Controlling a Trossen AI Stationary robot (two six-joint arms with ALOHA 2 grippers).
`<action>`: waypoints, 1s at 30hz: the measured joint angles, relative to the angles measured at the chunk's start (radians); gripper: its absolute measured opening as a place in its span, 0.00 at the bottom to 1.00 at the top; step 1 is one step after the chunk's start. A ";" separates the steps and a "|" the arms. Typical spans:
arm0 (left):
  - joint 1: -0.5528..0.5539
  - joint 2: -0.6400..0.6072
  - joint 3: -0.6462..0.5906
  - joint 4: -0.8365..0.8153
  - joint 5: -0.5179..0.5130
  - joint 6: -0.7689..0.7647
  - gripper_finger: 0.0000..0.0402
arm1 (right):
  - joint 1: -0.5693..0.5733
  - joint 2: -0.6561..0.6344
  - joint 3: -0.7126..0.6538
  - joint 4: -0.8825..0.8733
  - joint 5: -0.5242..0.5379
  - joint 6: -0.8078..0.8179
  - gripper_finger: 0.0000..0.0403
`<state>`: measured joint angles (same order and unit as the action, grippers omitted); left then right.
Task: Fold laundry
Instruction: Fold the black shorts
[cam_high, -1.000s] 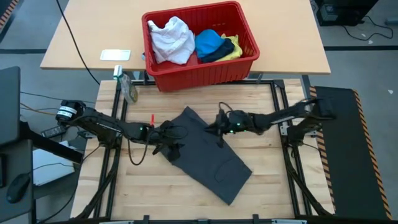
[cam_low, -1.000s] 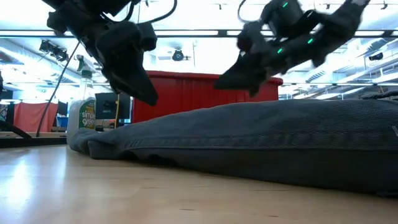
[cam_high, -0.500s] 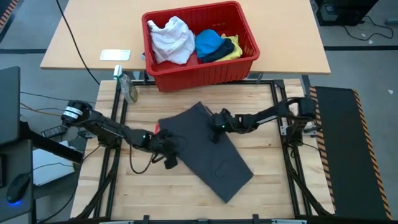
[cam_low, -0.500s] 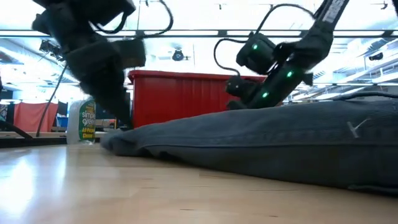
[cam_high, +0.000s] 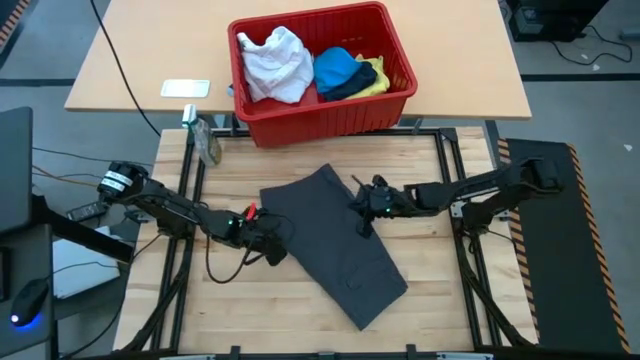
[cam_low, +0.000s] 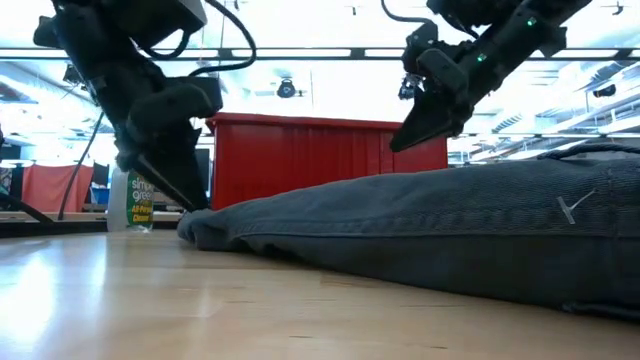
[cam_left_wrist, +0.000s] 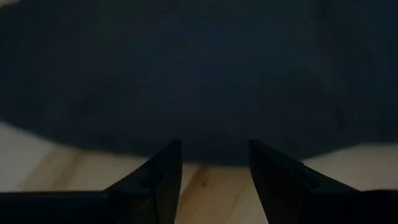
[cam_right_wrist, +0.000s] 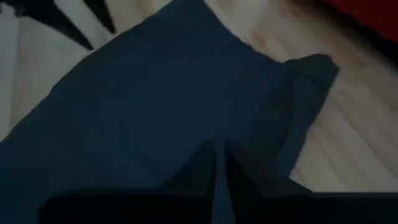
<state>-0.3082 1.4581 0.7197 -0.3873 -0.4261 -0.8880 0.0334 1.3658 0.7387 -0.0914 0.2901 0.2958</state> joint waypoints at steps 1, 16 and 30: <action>-0.008 0.000 0.000 -0.018 0.000 -0.024 0.47 | -0.004 -0.010 -0.009 -0.004 -0.013 0.000 0.16; -0.008 -0.002 -0.060 -0.234 -0.134 -0.397 0.85 | -0.161 0.052 -0.076 0.080 -0.055 0.076 0.80; 0.315 0.000 -0.060 0.097 0.059 -0.072 0.92 | -0.402 0.057 -0.075 0.031 -0.365 0.069 0.89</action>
<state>0.0063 1.4586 0.6601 -0.2907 -0.3670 -0.9599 -0.3691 1.4223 0.6632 -0.0607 -0.0754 0.3646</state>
